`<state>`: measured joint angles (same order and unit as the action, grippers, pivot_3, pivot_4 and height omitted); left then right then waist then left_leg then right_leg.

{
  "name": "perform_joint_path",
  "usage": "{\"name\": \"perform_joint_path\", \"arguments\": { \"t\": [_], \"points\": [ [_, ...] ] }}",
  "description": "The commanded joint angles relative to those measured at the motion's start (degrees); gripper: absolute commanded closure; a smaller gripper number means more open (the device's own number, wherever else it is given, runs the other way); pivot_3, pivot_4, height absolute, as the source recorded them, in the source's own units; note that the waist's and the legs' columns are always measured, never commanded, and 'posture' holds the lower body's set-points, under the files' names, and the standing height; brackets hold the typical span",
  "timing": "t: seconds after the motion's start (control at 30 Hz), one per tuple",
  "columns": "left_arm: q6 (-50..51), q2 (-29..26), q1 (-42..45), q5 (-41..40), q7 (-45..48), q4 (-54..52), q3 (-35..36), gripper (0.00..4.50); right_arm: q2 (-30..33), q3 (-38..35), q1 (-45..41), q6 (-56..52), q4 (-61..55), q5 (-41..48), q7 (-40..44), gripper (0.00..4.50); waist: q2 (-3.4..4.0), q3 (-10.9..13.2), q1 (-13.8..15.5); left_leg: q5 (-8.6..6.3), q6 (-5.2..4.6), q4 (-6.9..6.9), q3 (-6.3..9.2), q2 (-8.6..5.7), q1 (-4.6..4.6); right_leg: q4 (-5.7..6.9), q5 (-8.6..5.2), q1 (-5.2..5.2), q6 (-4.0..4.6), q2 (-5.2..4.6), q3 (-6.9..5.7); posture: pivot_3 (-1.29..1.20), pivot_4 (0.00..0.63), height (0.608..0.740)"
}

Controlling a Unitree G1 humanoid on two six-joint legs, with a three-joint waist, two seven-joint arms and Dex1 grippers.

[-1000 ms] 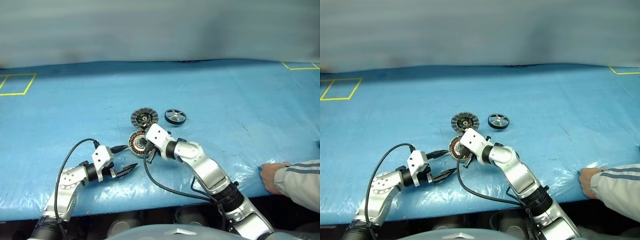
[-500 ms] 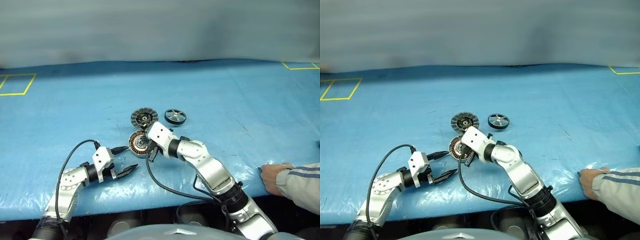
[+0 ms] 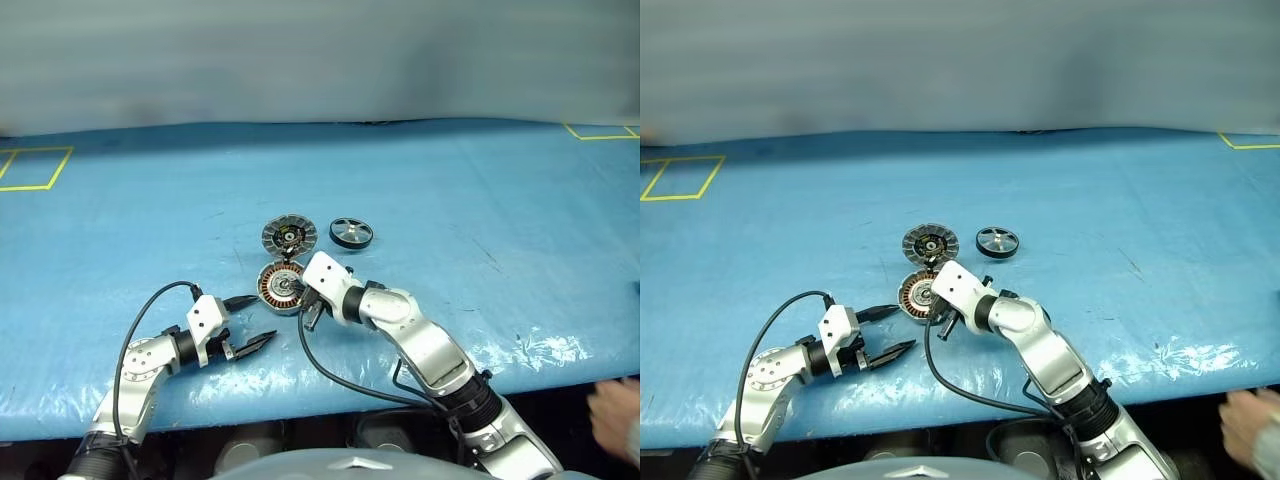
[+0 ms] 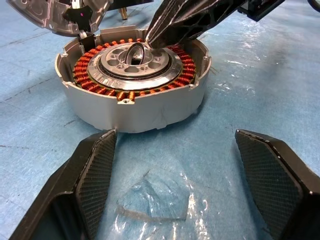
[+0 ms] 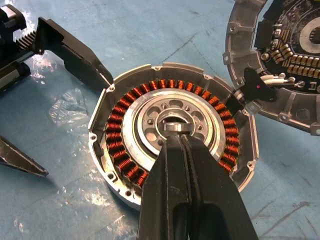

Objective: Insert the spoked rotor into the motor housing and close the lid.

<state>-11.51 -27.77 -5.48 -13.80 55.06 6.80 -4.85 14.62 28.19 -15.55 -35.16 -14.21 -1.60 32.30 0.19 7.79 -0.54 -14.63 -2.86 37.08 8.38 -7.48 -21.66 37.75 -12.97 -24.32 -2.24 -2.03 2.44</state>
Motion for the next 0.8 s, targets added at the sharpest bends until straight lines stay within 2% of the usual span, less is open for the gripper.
{"name": "perform_joint_path", "arguments": {
  "t": [0.03, 0.8],
  "points": [
    [-0.9, -0.1, 0.6, -0.1, 0.0, -0.9, 0.4, 0.45, -1.2, -0.3, -1.1, 1.3, -0.1, 0.3, -0.3, 4.48, 0.00, 0.0, 0.0, 0.00, 0.00, 0.00, 0.00, 0.00, 0.00, 0.00, 0.00, 0.00, 0.00, 0.00, 0.00, 0.00, 0.150, 0.740],
    [-1.2, 0.1, 0.0, 0.0, -0.1, -1.0, 0.2, 0.45, -4.0, 0.7, -2.4, 3.6, 4.8, -0.3, -0.5, 4.48, 0.00, 0.0, 0.0, 0.01, -0.01, 0.00, 0.00, 0.01, 0.00, 0.01, 0.00, -0.02, 0.01, 0.01, 0.00, 0.00, 0.150, 0.740]
  ]
}}
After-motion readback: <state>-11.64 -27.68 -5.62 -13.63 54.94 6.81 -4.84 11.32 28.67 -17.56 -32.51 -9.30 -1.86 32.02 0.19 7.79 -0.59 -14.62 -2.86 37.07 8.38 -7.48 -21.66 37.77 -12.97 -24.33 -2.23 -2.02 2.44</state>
